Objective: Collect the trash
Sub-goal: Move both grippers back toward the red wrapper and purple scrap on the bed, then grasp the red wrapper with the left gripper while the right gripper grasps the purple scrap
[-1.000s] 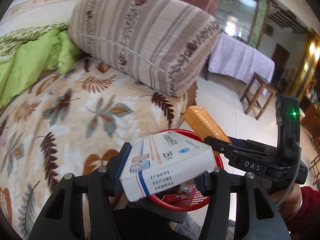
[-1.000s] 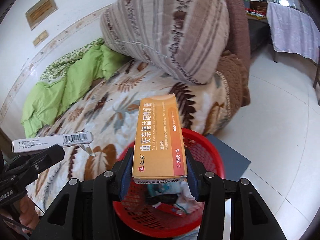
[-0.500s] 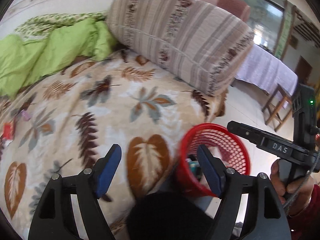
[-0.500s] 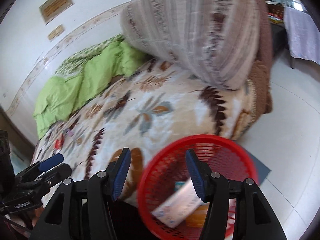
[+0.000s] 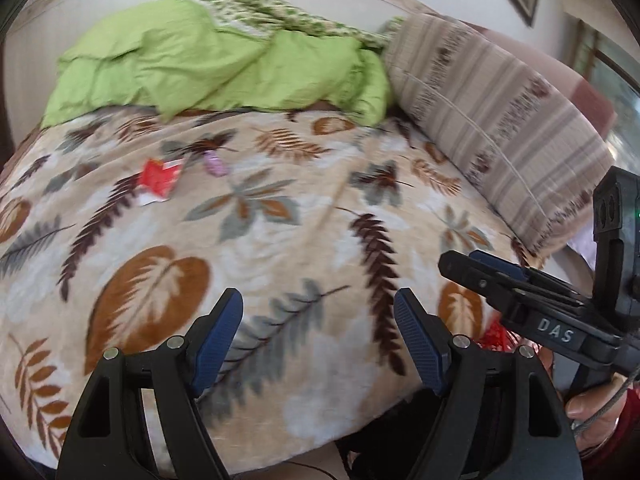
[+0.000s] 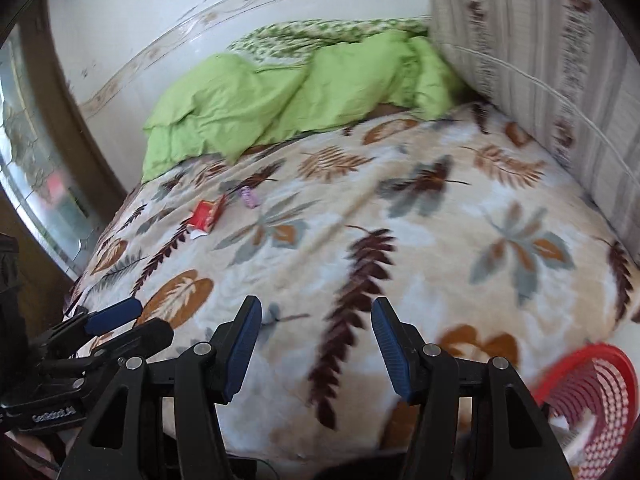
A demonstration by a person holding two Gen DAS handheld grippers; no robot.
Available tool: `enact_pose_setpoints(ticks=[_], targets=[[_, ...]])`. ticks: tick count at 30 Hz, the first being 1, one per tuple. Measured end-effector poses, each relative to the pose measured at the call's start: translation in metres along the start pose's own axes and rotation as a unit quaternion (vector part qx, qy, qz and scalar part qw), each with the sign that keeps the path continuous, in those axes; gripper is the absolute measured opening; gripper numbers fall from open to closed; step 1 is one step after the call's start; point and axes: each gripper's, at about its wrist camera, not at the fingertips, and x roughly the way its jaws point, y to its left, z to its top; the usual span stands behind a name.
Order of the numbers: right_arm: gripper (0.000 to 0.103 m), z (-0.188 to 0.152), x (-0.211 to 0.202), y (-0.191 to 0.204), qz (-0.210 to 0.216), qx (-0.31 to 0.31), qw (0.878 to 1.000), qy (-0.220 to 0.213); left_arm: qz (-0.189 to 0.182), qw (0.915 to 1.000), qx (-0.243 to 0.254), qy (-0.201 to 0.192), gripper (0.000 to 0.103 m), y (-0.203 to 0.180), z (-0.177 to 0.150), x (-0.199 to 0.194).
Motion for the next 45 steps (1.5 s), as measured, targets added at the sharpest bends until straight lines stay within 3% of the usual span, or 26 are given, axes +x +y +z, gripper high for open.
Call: enact_pose_setpoints(ticks=[6, 12, 15, 25, 31, 33, 34, 35, 39, 45], targets=[[0.061, 0.006, 0.052, 0.033, 0.001, -0.018, 1.0, 0.017, 0.041, 0.9978, -0.051, -0.012, 0.077, 0.052, 0.008, -0.006], [0.061, -0.014, 0.073, 0.037, 0.012, -0.024, 0.999, 0.042, 0.086, 0.9927, -0.082, -0.019, 0.081, 0.102, 0.031, 0.006], [0.061, -0.012, 0.065, 0.035, 0.02, -0.031, 0.999, 0.016, 0.106, 0.9892, -0.1, -0.02, 0.081, 0.127, 0.049, 0.021], [0.061, -0.013, 0.068, 0.033, 0.041, -0.029, 0.999, 0.016, 0.14, 0.978, -0.154, 0.015, 0.079, 0.206, 0.109, 0.115], [0.061, -0.011, 0.071, 0.028, 0.054, -0.012, 0.998, 0.02, 0.124, 0.9694, -0.203, 0.06, 0.054, 0.238, 0.118, 0.177], [0.061, -0.01, 0.073, 0.027, 0.058, -0.007, 0.998, 0.023, 0.14, 0.9699, -0.193, 0.048, 0.052, 0.233, 0.119, 0.182], [0.061, -0.01, 0.074, 0.027, 0.06, -0.005, 0.998, 0.024, 0.144, 0.9721, -0.18, 0.039, 0.028, 0.226, 0.12, 0.181], [0.061, -0.009, 0.074, 0.026, 0.06, -0.002, 0.998, 0.023, 0.136, 0.9743, -0.175, 0.042, 0.018, 0.222, 0.119, 0.181], [0.061, -0.003, 0.087, 0.023, 0.072, 0.012, 0.996, 0.041, 0.15, 0.9773, -0.147, 0.024, 0.013, 0.203, 0.111, 0.165], [0.061, 0.033, 0.123, 0.022, 0.078, 0.002, 0.995, 0.066, 0.106, 0.9799, -0.167, 0.023, 0.012, 0.187, 0.073, 0.11]])
